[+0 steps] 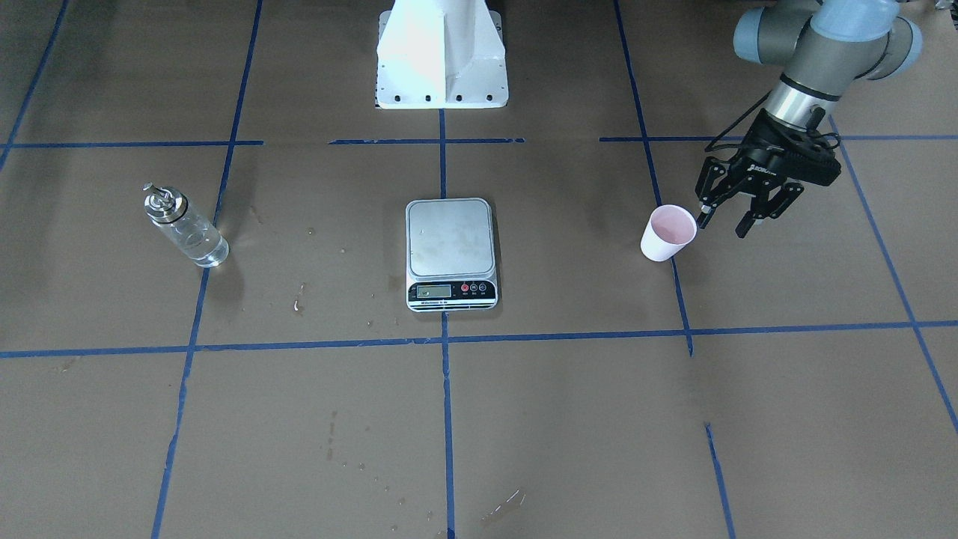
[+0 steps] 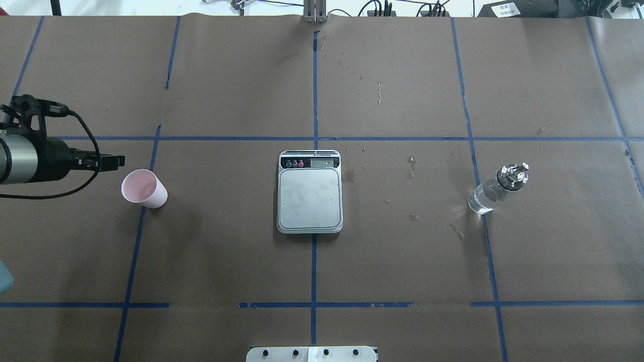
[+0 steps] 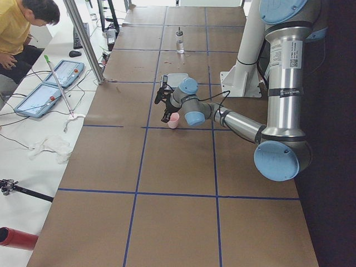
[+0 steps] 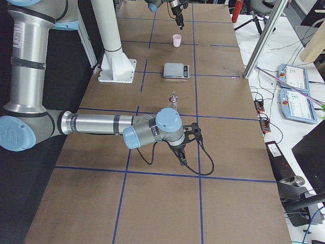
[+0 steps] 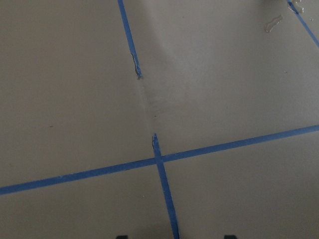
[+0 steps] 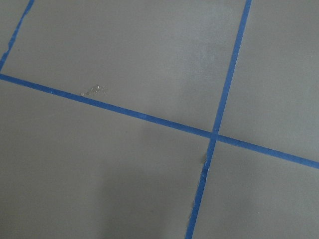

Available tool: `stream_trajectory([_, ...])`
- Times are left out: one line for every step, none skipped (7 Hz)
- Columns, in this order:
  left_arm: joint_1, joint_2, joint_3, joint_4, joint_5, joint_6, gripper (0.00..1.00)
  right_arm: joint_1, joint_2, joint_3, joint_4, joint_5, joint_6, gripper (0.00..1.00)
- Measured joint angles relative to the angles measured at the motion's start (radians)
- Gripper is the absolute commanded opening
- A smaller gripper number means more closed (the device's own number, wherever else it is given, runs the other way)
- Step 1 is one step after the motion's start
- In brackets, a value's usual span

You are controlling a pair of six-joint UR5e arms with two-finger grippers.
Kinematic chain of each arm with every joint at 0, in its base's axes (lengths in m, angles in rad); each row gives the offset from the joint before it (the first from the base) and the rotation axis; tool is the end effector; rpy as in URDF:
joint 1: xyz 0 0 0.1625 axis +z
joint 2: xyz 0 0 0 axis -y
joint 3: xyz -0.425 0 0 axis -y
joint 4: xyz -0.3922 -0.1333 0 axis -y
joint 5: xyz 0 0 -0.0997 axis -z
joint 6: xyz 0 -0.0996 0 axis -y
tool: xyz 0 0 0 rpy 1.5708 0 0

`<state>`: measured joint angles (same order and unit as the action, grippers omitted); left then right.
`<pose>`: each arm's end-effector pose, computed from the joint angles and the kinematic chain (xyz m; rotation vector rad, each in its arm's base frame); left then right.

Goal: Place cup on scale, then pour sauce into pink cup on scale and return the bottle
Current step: 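Move the left gripper down to the pink paper cup and grasp it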

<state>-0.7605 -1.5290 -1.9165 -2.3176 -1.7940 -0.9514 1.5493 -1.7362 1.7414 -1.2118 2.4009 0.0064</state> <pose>0.2785 -0.4186 0.4315 0.5096 0.9350 -0.0103 0.0503 -0.4405 0.6069 0.3315 -0.8256 -0.1652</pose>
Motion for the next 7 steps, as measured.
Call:
stream_trajectory([0.024, -0.001, 0.003, 0.021, 0.025, -0.01, 0.57, 0.0, 0.0, 0.0, 0.0, 0.0, 0.0, 1.0])
stream_trajectory([0.036, -0.004, 0.006, 0.041, 0.038, -0.012, 0.55, 0.0, 0.0, 0.001, 0.0, 0.0, 0.0, 1.0])
stream_trajectory([0.045, -0.005, 0.009, 0.056, 0.044, -0.012, 0.53, -0.001, -0.001, 0.001, 0.0, 0.0, 0.0, 1.0])
stream_trajectory([0.06, -0.007, 0.01, 0.068, 0.048, -0.012, 0.49, -0.001, -0.001, 0.001, 0.0, 0.0, 0.0, 1.0])
stream_trajectory([0.077, -0.007, 0.011, 0.075, 0.051, -0.011, 0.46, 0.0, -0.001, 0.002, 0.0, 0.0, 0.0, 1.0])
stream_trajectory([0.091, -0.008, 0.013, 0.079, 0.052, -0.011, 0.24, 0.0, -0.003, 0.002, 0.0, 0.0, 0.0, 1.0])
stream_trajectory([0.102, -0.008, 0.014, 0.08, 0.053, -0.011, 0.0, 0.0, -0.004, 0.003, 0.0, 0.0, 0.0, 1.0])
